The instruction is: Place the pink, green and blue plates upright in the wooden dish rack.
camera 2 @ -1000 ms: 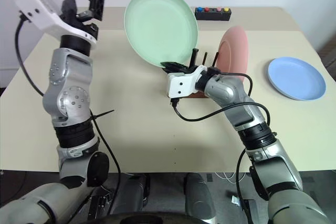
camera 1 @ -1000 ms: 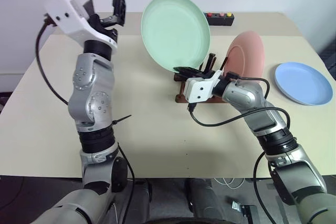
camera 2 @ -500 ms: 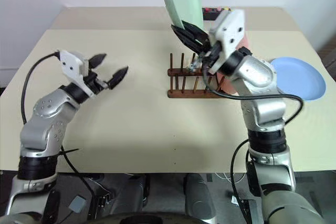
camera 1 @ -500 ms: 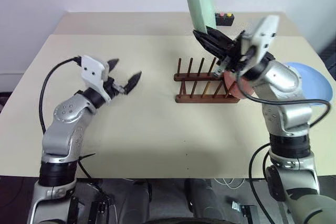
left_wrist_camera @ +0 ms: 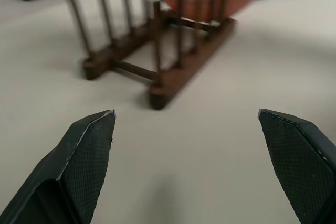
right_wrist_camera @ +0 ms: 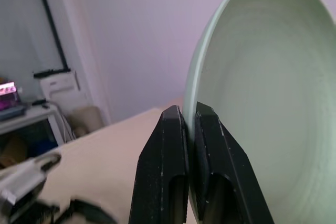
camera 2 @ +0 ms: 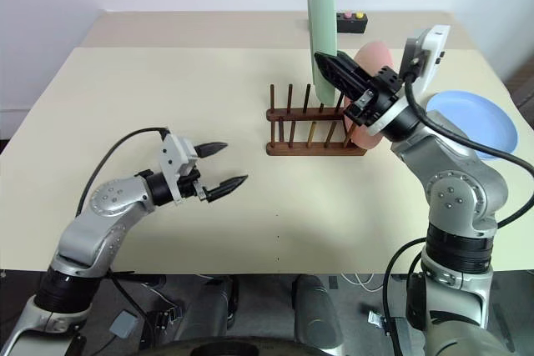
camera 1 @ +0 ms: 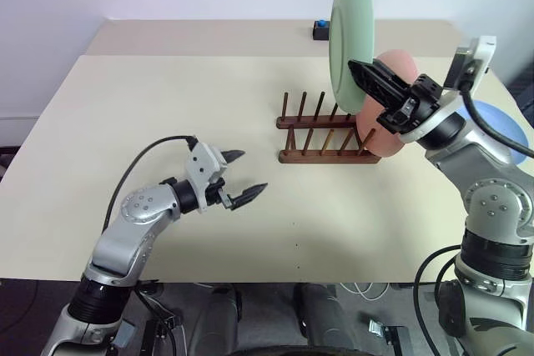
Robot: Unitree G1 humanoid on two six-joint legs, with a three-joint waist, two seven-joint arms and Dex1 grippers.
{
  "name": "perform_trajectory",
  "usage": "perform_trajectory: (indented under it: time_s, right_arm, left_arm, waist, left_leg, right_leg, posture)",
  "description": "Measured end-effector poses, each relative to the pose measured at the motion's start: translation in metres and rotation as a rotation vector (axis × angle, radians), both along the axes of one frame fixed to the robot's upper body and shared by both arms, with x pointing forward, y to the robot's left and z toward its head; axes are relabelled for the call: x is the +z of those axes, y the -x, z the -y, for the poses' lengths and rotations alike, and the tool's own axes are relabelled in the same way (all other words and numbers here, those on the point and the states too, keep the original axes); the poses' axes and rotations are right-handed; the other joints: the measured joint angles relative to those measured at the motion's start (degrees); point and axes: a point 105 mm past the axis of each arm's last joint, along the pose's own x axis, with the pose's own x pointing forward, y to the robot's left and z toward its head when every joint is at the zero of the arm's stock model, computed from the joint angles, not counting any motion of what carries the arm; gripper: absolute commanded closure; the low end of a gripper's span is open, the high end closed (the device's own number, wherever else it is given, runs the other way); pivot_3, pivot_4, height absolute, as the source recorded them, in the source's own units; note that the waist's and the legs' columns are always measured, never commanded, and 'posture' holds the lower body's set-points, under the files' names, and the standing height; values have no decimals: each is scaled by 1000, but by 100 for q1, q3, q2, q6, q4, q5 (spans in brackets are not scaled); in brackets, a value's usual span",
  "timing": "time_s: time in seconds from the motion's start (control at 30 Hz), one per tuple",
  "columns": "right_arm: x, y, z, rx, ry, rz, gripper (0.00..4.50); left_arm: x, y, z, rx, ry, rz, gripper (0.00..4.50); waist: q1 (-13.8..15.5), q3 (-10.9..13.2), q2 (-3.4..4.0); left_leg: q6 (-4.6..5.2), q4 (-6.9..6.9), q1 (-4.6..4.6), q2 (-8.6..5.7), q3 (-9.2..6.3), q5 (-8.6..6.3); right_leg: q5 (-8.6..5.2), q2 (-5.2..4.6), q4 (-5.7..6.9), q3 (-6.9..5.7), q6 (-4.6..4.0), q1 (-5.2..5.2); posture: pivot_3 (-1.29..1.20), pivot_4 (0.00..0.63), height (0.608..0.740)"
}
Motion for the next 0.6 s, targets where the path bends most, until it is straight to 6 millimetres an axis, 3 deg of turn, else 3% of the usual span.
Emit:
perform_trajectory:
  time_s: [0.6]
  right_arm:
    - [-15,-6,5,28,-19,-93,4500]
  left_arm:
    - [-9,3,9,-27,-17,-17,31]
  waist:
    - [0,0,0]
  left_leg:
    - [0,2,-1,0,1,0]
  right_leg:
    - [-1,0,-1,1,-1,0]
  posture:
    - [0,150,730]
